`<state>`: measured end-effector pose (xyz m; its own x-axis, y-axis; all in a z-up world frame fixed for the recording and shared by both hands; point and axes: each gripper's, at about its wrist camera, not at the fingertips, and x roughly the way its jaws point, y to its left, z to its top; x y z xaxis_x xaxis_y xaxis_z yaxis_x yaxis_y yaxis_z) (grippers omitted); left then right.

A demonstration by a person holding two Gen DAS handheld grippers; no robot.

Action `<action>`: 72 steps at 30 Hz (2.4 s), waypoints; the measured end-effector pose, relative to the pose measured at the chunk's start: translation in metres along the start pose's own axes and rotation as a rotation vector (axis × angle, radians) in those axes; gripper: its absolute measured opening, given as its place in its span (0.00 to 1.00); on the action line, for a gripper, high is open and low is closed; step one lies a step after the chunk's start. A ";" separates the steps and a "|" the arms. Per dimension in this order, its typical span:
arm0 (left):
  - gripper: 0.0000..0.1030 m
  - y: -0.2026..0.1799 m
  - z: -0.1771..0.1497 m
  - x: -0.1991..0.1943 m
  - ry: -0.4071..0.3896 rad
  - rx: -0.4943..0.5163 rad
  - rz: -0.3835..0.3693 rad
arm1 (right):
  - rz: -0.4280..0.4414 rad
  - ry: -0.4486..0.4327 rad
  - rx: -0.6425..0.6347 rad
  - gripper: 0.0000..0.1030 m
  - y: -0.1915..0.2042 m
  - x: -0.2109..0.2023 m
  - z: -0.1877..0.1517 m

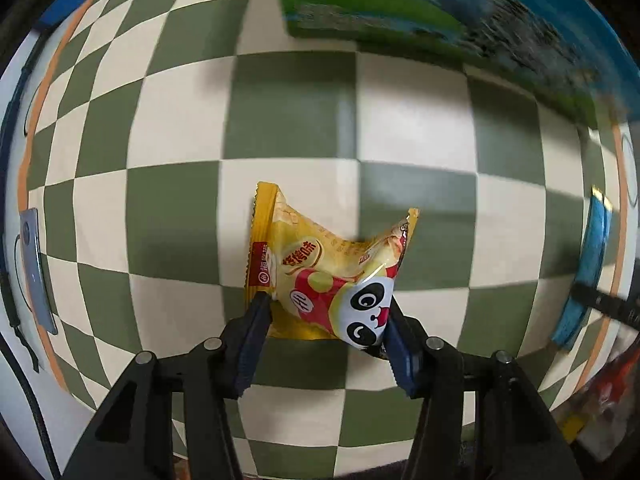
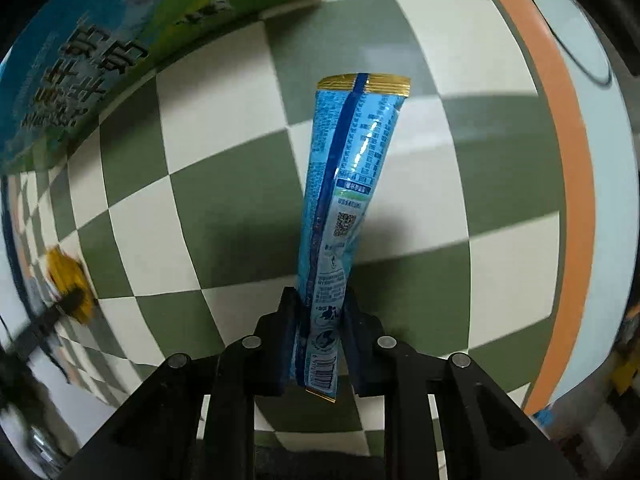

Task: Organize snacks
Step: 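Grasp the yellow panda packet with the left tool while the right tool grasps the blue stick packet, then carry both packets into the box and open both tools to drop them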

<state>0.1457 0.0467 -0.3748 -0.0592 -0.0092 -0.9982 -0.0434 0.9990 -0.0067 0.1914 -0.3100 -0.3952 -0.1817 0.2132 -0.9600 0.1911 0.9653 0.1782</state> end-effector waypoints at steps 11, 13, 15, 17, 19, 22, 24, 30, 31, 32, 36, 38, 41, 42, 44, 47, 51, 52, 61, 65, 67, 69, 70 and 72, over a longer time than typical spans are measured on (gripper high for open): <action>0.54 0.072 -0.003 -0.005 0.113 -0.319 -0.291 | 0.079 -0.014 0.079 0.44 -0.024 -0.015 0.010; 0.55 0.090 -0.010 -0.004 0.123 -0.384 -0.323 | 0.085 -0.010 0.080 0.45 -0.029 -0.015 0.020; 0.55 0.104 -0.011 0.000 0.136 -0.456 -0.343 | 0.092 -0.006 0.085 0.45 -0.032 -0.011 0.019; 0.55 0.110 -0.019 0.006 0.149 -0.492 -0.347 | 0.100 0.002 0.088 0.45 -0.031 0.003 0.018; 0.58 0.108 -0.011 0.004 0.149 -0.483 -0.315 | 0.098 0.000 0.085 0.45 -0.031 0.004 0.016; 0.59 0.094 0.006 0.009 0.153 -0.397 -0.213 | 0.086 0.002 0.071 0.46 -0.035 0.005 0.018; 0.64 0.085 0.013 0.012 0.161 -0.351 -0.154 | 0.083 0.005 0.068 0.46 -0.036 0.003 0.018; 0.62 0.078 0.019 0.018 0.154 -0.305 -0.072 | 0.036 0.007 0.034 0.46 -0.004 0.017 0.018; 0.62 0.072 0.021 0.020 0.150 -0.297 -0.063 | 0.024 0.005 0.025 0.46 0.009 0.020 0.020; 0.61 0.060 0.024 0.022 0.142 -0.288 -0.052 | 0.006 -0.002 0.010 0.46 0.013 0.020 0.019; 0.50 0.053 0.023 0.017 0.112 -0.254 -0.030 | -0.081 -0.059 -0.056 0.29 0.031 0.019 0.012; 0.46 0.047 0.023 0.013 0.098 -0.225 -0.009 | -0.081 -0.076 -0.070 0.25 0.034 0.018 0.010; 0.41 0.042 0.019 0.005 0.083 -0.207 -0.009 | -0.073 -0.092 -0.077 0.20 0.036 0.015 0.007; 0.40 0.040 0.017 0.003 0.079 -0.202 -0.015 | -0.071 -0.095 -0.079 0.19 0.034 0.013 0.006; 0.40 0.043 0.011 -0.006 0.070 -0.192 -0.021 | -0.060 -0.102 -0.085 0.16 0.036 0.009 0.003; 0.40 0.038 0.008 -0.014 0.059 -0.182 -0.047 | -0.046 -0.111 -0.093 0.16 0.047 0.000 -0.004; 0.40 0.037 0.006 -0.034 0.026 -0.158 -0.075 | -0.026 -0.131 -0.112 0.16 0.054 -0.012 -0.009; 0.40 0.035 0.006 -0.039 0.019 -0.152 -0.083 | -0.022 -0.138 -0.119 0.16 0.056 -0.016 -0.011; 0.40 0.018 0.009 -0.100 -0.067 -0.110 -0.145 | 0.051 -0.184 -0.174 0.15 0.073 -0.055 -0.019; 0.40 -0.007 0.013 -0.120 -0.107 -0.087 -0.167 | 0.095 -0.208 -0.198 0.15 0.075 -0.079 -0.025; 0.40 -0.004 0.018 -0.137 -0.131 -0.068 -0.177 | 0.117 -0.228 -0.214 0.15 0.074 -0.097 -0.028; 0.40 -0.012 0.025 -0.155 -0.162 -0.039 -0.184 | 0.138 -0.246 -0.226 0.15 0.072 -0.115 -0.028; 0.40 -0.020 0.029 -0.157 -0.173 -0.025 -0.186 | 0.150 -0.257 -0.232 0.15 0.074 -0.124 -0.027; 0.40 -0.029 0.038 -0.169 -0.202 0.001 -0.185 | 0.169 -0.277 -0.245 0.15 0.078 -0.142 -0.025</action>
<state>0.1952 0.0209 -0.2082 0.1500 -0.1829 -0.9716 -0.0335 0.9812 -0.1899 0.2082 -0.2612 -0.2396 0.1059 0.3554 -0.9287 -0.0452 0.9347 0.3526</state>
